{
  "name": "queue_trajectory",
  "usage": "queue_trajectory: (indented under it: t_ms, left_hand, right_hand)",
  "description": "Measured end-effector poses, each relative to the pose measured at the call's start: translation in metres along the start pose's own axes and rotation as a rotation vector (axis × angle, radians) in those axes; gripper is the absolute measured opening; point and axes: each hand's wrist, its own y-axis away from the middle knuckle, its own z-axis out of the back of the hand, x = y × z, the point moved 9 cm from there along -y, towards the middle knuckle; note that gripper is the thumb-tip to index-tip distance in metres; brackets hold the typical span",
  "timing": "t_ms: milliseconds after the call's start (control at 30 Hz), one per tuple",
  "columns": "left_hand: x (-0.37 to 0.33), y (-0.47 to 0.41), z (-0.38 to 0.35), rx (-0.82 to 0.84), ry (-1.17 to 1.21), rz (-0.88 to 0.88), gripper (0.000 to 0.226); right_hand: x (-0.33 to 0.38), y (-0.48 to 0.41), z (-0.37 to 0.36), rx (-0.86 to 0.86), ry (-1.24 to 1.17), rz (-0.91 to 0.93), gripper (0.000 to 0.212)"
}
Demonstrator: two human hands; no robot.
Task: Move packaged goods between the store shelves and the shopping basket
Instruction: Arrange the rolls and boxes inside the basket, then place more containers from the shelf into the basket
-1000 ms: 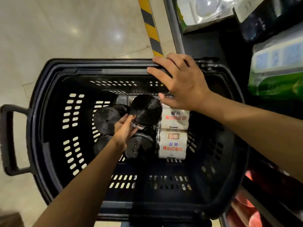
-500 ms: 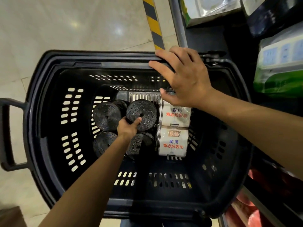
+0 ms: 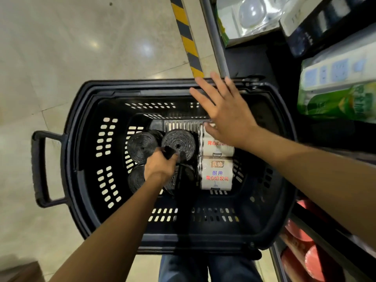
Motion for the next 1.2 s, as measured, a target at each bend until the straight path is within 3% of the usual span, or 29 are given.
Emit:
queue_trajectory:
  t_ms: [133, 300, 600, 900, 1200]
  left_hand:
    - [-0.028, 0.049, 0.027, 0.125, -0.027, -0.199, 0.044]
    - [-0.052, 0.121, 0.082, 0.117, -0.167, -0.349, 0.042]
    - [-0.090, 0.251, 0.186, -0.041, -0.453, -0.681, 0.052]
    - [-0.119, 0.380, 0.223, -0.003, -0.563, -1.097, 0.053]
    - [-0.142, 0.527, 0.160, 0.080, -0.745, -1.461, 0.053]
  right_hand:
    - [0.010, 0.025, 0.026, 0.130, -0.244, -0.180, 0.065]
    - [0.022, 0.073, 0.072, 0.315, -0.508, -0.377, 0.061]
    - [0.059, 0.153, 0.196, 0.306, -0.611, -0.566, 0.054]
    - [0.110, 0.269, 0.303, 0.021, -0.630, -0.903, 0.051]
    - [0.156, 0.422, 0.337, -0.263, -0.656, -1.204, 0.040]
